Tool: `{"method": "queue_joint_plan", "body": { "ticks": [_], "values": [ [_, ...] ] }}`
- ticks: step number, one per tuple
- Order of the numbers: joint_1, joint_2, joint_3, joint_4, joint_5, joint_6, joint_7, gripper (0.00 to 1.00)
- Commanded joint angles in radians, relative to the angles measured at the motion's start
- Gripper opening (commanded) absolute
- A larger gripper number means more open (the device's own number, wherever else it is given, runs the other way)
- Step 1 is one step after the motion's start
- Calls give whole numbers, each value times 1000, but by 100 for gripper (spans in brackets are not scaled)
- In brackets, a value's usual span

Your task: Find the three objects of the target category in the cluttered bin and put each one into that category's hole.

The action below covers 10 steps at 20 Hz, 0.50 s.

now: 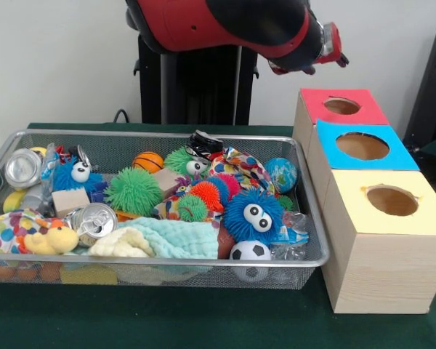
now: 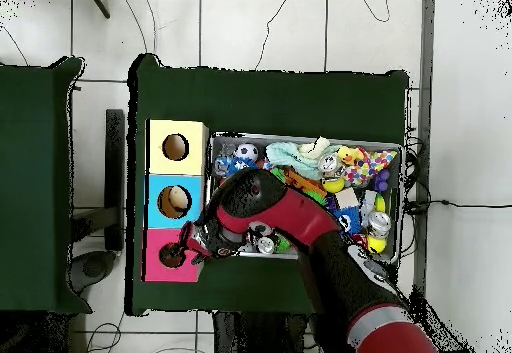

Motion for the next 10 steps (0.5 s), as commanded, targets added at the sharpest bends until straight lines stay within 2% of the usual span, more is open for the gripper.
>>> {"method": "queue_joint_plan", "body": {
  "ticks": [1, 3, 6, 10],
  "values": [
    [-22, -51, -38, -72, -32, 106, 188, 100],
    [-25, -63, -68, -88, -91, 103, 163, 100],
    [13, -95, -179, -175, -314, 40, 135, 100],
    [-10, -174, -209, -224, -506, -29, 11, 100]
  ]
}}
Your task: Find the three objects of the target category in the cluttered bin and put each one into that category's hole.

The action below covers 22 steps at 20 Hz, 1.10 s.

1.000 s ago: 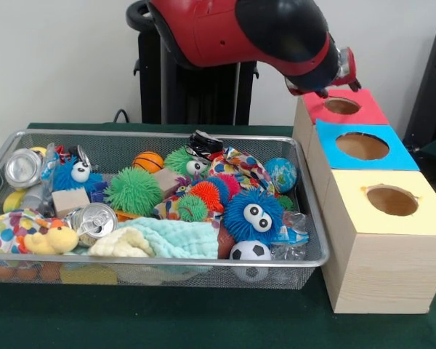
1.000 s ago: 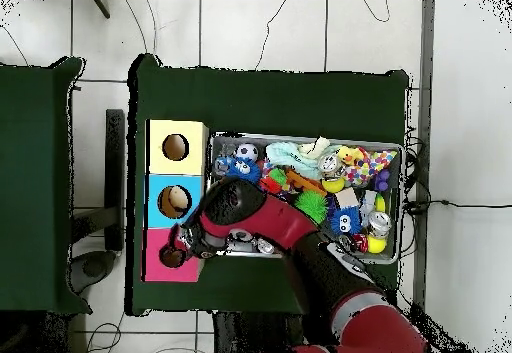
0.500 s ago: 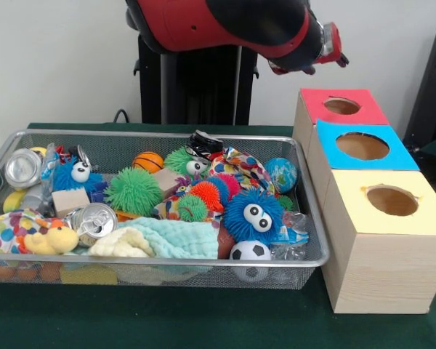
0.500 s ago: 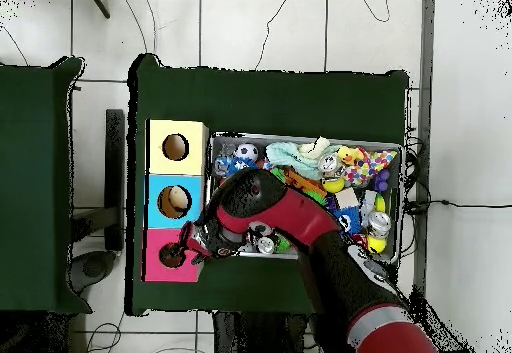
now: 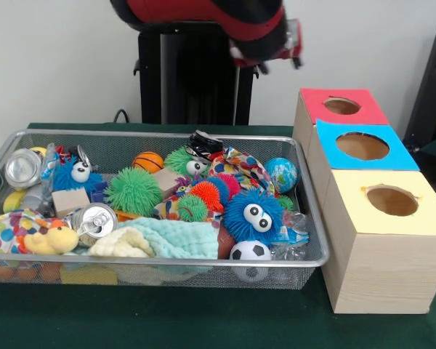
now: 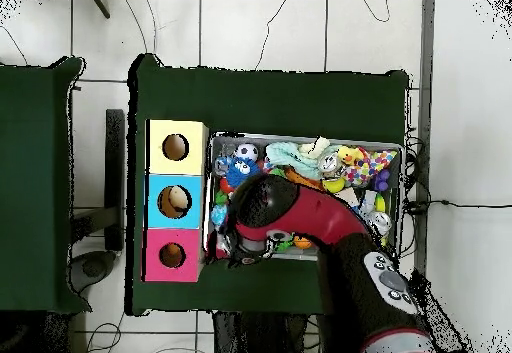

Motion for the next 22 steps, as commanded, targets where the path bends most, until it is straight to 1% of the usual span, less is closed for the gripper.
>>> {"method": "queue_joint_plan", "body": {
  "ticks": [1, 2, 4, 6, 7, 9, 10, 11, 13, 14, 15, 16, 18, 19, 22],
  "values": [
    [-38, -120, -100, -163, -267, -76, -25, 100],
    [-47, -137, -96, -177, -321, -74, -61, 100],
    [-71, -157, -89, -193, -395, -136, -96, 100],
    [-94, -159, -76, -205, -456, -192, -110, 100],
    [-113, -160, -61, -200, -459, -247, -102, 100],
    [-162, -167, -16, -161, -421, -347, -90, 100],
    [-194, -172, 16, -126, -389, -405, -92, 100],
    [-219, -161, 49, -113, -360, -446, -87, 100],
    [-247, -155, 85, -97, -329, -506, -79, 100],
    [-249, -155, 91, -106, -319, -514, -65, 100],
    [-248, -156, 92, -122, -309, -494, -55, 100],
    [-247, -162, 93, -129, -298, -500, -36, 100],
    [-249, -169, 102, -129, -281, -540, -11, 100],
    [-251, -169, 104, -126, -280, -578, 3, 100],
    [-234, -153, 81, -154, -310, -626, 22, 100]
  ]
}}
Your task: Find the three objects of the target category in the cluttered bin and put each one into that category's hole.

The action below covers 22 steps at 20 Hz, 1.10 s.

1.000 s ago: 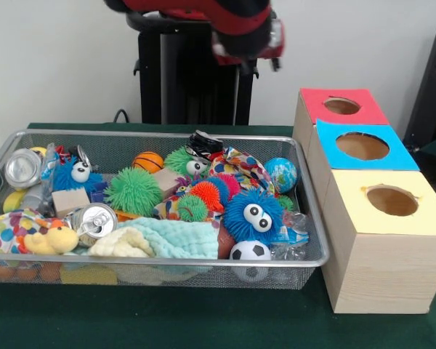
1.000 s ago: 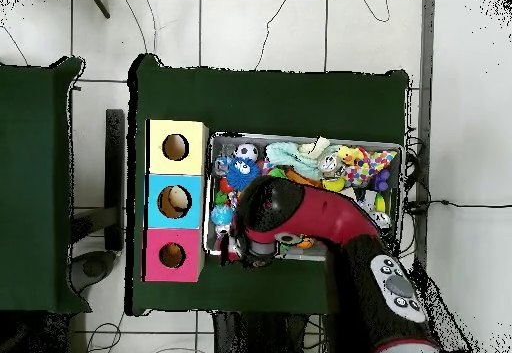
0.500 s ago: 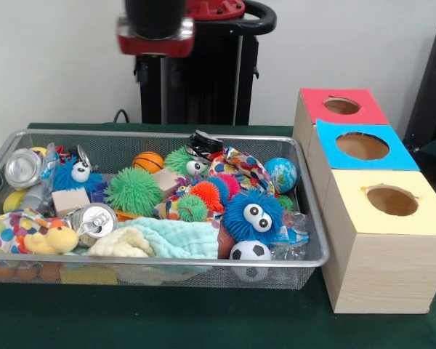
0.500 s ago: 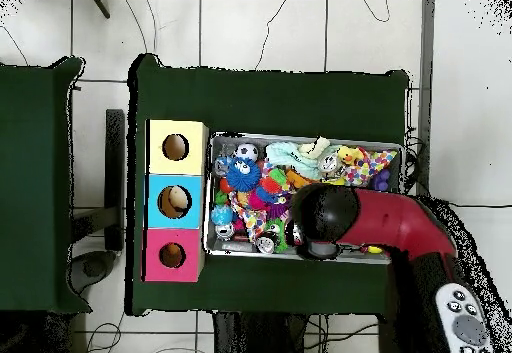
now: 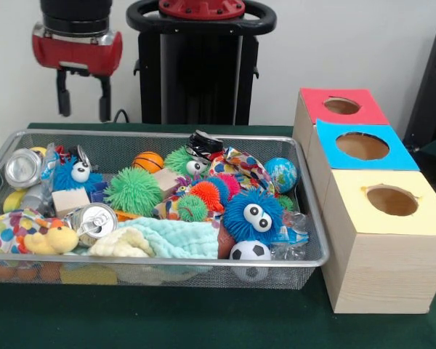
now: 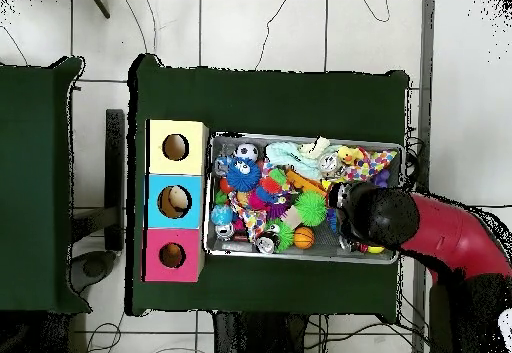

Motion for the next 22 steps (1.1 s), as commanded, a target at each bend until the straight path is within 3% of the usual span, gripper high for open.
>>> {"method": "queue_joint_plan", "body": {
  "ticks": [1, 10, 20, 22],
  "values": [
    [16, 6, 93, -37, -3, -86, 23, 100],
    [59, 40, 37, -56, -31, -78, 52, 100],
    [116, 137, -72, -189, -129, -106, 69, 100],
    [92, 132, -59, -186, -125, -95, 37, 100]
  ]
}}
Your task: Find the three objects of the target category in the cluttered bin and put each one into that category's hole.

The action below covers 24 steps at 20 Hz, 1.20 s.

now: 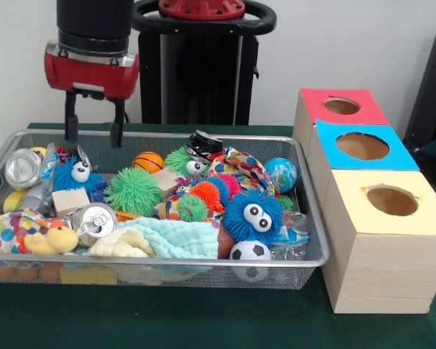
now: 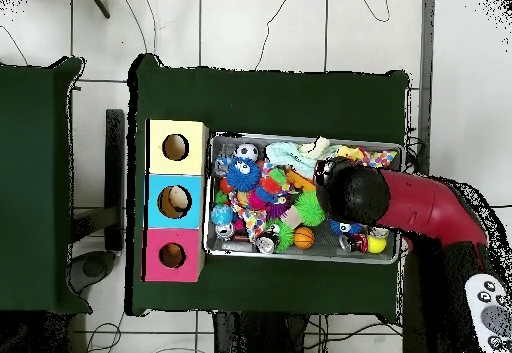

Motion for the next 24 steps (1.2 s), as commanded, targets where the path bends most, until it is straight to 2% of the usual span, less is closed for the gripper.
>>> {"method": "queue_joint_plan", "body": {
  "ticks": [1, 16, 24],
  "values": [
    [-17, 57, -23, -72, -84, -37, 27, 100],
    [-56, 74, 27, -79, -82, -47, 7, 100],
    [-48, 108, 46, -122, -64, -53, 27, 100]
  ]
}}
